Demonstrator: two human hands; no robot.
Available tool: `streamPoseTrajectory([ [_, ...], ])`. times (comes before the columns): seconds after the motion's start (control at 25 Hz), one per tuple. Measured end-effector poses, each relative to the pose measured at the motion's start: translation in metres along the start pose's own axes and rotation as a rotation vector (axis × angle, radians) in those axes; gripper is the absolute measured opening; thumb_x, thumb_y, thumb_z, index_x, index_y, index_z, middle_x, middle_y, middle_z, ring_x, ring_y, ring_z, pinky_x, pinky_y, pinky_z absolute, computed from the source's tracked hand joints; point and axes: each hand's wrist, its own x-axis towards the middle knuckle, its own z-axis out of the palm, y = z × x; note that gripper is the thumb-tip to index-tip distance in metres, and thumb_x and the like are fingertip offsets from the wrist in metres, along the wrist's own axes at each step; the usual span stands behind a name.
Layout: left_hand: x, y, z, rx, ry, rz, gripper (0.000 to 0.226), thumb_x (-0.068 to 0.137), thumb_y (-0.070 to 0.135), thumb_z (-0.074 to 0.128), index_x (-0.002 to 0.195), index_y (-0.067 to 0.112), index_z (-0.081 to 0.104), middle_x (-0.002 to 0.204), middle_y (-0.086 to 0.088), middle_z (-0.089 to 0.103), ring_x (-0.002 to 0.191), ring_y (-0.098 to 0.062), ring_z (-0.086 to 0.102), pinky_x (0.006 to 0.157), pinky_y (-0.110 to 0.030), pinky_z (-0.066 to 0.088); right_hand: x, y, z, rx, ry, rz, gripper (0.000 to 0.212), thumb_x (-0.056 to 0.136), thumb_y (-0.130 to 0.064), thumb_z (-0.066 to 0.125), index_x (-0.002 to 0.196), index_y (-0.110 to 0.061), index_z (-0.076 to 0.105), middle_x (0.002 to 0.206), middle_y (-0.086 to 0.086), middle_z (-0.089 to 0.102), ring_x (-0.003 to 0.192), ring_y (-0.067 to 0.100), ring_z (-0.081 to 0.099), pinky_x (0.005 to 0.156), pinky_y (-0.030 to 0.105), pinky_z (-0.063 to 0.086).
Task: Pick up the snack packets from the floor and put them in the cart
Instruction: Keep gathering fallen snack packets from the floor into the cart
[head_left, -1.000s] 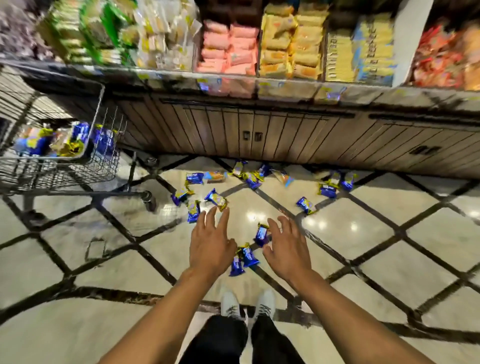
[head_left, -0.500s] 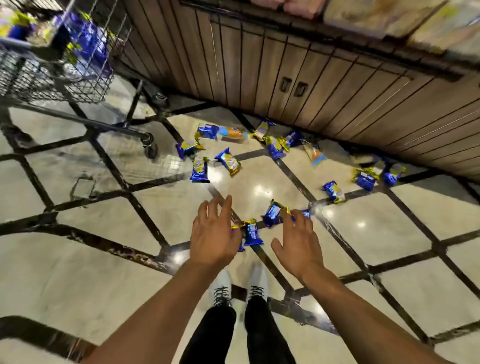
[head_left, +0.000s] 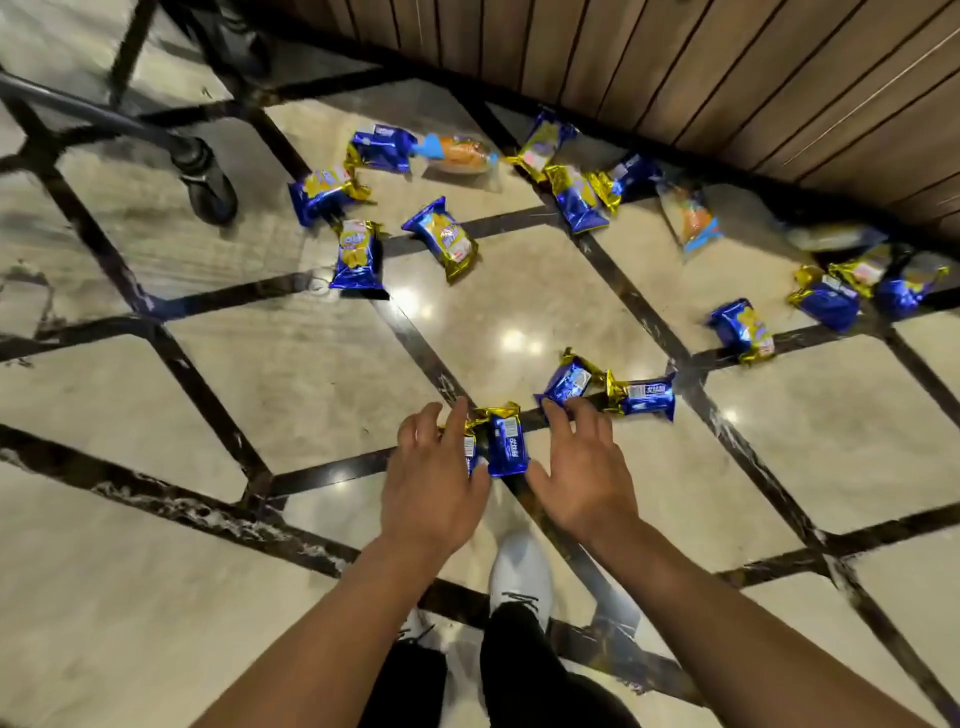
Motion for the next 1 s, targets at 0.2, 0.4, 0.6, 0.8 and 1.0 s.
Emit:
streamPoseTrajectory([
  [0.2,0.058,-0.045,0.099,-0.059,-0.061,-0.055,0.078,0.095,0.042,0.050,0.157,0.025,0.007,0.161,-0.008,0.015,0.146,-0.029,0.013,0.116,-0.045,0.028,0.056,0.021,0.108,0.002,-0.006,-0.060,0.073,0.085,-0.033,0.059,0.150,-0.017,0.031,0.147,0.013,0.032,0.130,0.032,0.036,0.099,0.043,0.045],
  [0.4,0.111,-0.079,0.177,-0.103,-0.084,-0.121,0.082,0.094,0.048,0.051,0.157,0.028,0.003,0.163,-0.007,0.009,0.146,-0.034,0.014,0.115,-0.046,0.030,0.105,0.033,0.186,-0.037,-0.017,-0.069,0.079,0.087,-0.045,0.061,0.153,-0.023,0.023,0.153,0.012,0.022,0.133,0.032,0.030,0.100,0.042,0.045],
  [0.6,0.132,-0.091,0.230,-0.088,-0.059,-0.144,0.091,0.088,0.049,0.060,0.156,0.026,0.004,0.158,-0.010,0.009,0.137,-0.035,0.024,0.110,-0.042,0.033,0.128,0.037,0.235,0.056,-0.017,0.026,0.083,0.081,-0.042,0.069,0.149,-0.029,0.023,0.154,0.006,0.009,0.135,0.029,0.025,0.093,0.044,0.051],
  [0.8,0.132,-0.084,0.264,-0.273,0.143,-0.190,0.080,0.081,0.035,0.074,0.148,0.030,0.030,0.147,-0.009,0.020,0.121,-0.030,0.033,0.099,-0.038,0.042,0.133,0.037,0.263,0.196,0.186,0.082,0.078,0.069,-0.015,0.076,0.138,-0.025,0.042,0.143,0.014,0.025,0.125,0.033,0.037,0.100,0.041,0.046],
  [1.0,0.130,-0.096,0.266,-0.356,0.177,-0.179,0.079,0.070,0.023,0.077,0.140,0.025,0.040,0.139,-0.004,0.033,0.119,-0.026,0.039,0.096,-0.036,0.045,0.133,0.037,0.267,0.233,0.198,0.097,0.078,0.072,-0.008,0.074,0.140,-0.026,0.040,0.138,0.010,0.031,0.126,0.028,0.034,0.105,0.040,0.040],
])
